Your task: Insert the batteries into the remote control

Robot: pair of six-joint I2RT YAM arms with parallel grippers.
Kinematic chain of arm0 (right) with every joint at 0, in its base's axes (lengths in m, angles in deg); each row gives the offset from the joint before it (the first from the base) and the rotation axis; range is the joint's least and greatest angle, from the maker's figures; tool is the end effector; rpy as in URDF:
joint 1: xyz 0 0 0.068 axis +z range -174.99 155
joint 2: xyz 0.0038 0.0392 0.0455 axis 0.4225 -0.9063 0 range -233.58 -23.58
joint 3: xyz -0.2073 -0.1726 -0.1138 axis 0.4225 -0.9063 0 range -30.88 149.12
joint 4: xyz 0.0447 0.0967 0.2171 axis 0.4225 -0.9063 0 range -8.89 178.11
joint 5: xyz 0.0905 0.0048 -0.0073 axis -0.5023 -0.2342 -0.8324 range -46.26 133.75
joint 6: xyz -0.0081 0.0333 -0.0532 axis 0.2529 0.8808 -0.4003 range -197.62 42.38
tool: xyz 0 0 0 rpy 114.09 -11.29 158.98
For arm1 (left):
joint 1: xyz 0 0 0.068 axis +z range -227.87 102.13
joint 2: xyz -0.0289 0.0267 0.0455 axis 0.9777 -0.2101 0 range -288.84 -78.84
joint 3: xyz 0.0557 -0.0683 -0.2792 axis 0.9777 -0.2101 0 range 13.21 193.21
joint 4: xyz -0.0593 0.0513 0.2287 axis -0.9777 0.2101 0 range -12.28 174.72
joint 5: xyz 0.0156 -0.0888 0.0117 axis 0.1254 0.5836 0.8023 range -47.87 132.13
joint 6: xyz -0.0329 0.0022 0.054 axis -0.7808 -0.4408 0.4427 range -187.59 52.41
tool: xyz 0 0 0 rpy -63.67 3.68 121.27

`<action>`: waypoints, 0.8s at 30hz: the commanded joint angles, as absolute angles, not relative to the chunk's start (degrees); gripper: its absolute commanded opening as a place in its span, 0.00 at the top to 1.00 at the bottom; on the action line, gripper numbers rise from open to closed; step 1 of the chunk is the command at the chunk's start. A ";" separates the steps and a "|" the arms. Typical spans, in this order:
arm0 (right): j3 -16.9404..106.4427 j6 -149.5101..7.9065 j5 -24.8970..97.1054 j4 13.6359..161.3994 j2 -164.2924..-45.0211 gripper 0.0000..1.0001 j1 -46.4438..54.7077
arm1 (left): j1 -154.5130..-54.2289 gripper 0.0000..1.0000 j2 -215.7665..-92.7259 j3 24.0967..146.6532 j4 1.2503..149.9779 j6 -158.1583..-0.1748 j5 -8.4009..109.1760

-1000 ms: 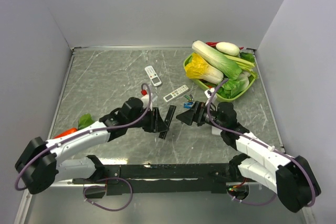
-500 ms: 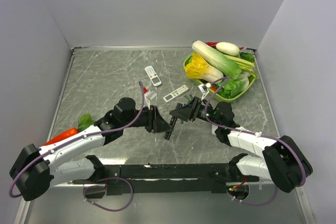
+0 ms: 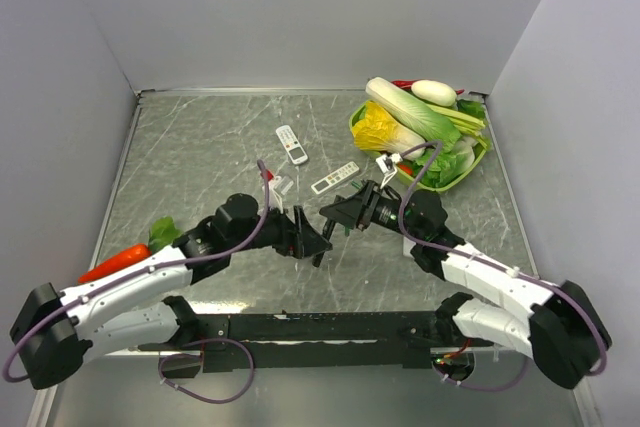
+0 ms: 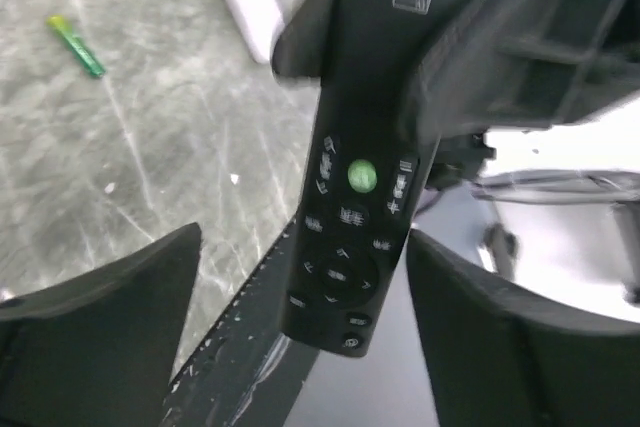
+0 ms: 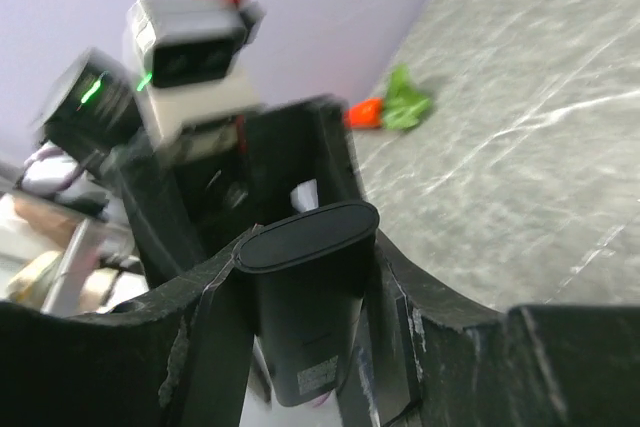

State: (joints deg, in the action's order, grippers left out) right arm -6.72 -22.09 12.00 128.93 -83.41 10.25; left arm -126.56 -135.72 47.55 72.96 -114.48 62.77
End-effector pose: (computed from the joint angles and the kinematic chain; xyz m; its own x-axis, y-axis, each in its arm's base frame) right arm 0.1558 0.1413 0.2880 -0.7159 0.3525 -0.6027 -0.5804 0.1792 0.7943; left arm 0.1245 -0.1677 0.2850 -0.8127 -0.1103 -0.5721 0.4845 0.4174 -0.7688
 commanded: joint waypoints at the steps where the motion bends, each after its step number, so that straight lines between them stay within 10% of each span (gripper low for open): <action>1: 2.50 -28.92 28.78 103.45 -78.16 0.91 13.85 | -135.41 0.05 -133.07 52.93 81.57 -109.25 42.32; 15: 10.43 -26.56 42.51 86.44 -80.79 0.90 21.06 | -144.84 0.17 -140.53 55.66 83.26 -105.55 22.09; 24: 10.16 -24.45 43.66 87.32 -82.55 0.89 22.55 | -146.69 0.66 -143.96 53.99 80.71 -108.37 21.38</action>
State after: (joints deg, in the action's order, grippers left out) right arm 7.47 -26.24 42.29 86.24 -82.40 21.70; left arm -145.94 -142.89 53.41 82.80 -107.73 22.75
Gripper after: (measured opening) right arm 0.484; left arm 0.480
